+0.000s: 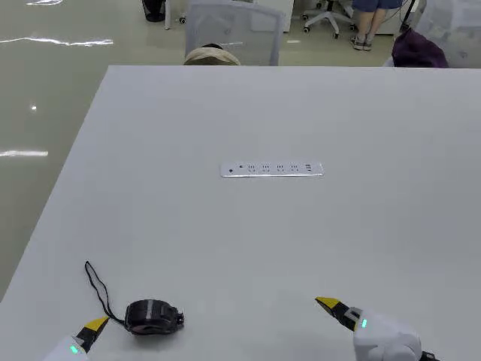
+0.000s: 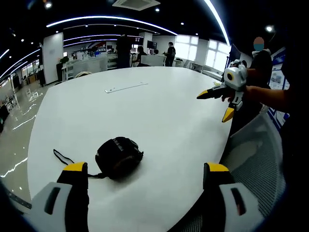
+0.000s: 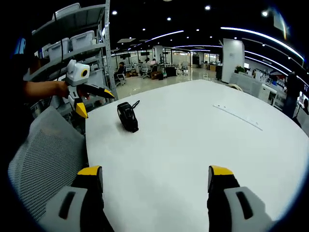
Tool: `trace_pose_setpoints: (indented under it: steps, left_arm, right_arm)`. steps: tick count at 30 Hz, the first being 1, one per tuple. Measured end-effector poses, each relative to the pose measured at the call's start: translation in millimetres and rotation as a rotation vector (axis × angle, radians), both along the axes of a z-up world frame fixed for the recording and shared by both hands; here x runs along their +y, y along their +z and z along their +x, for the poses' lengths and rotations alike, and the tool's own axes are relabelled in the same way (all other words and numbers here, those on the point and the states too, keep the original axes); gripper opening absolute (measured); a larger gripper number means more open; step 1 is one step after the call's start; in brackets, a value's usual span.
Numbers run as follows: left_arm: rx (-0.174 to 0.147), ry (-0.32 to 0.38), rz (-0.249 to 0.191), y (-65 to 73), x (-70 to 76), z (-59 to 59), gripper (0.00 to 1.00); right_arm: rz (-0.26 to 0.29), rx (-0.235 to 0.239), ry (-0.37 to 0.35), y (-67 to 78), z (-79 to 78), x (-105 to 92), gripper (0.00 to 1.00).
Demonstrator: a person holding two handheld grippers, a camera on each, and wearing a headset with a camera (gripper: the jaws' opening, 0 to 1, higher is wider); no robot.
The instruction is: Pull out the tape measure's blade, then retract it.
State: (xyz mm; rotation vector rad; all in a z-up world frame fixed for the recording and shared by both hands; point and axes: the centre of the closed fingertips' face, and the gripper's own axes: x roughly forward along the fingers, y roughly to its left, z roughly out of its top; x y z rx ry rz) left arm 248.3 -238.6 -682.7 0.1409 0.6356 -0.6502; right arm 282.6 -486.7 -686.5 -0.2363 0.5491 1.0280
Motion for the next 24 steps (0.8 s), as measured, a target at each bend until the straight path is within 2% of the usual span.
trace_pose_setpoints:
  steps: [12, 24]
  left_arm:
    - [-0.003, -0.014, -0.005, -1.5, -0.8, 3.1, 0.99]
    - [-0.001, -0.023, 0.020, -3.9, 1.6, 7.2, 0.99]
  right_arm:
    - [0.005, 0.001, -0.027, 2.5, 0.5, -19.8, 0.94]
    - [0.002, -0.008, -0.050, 7.0, 6.1, -31.0, 0.93]
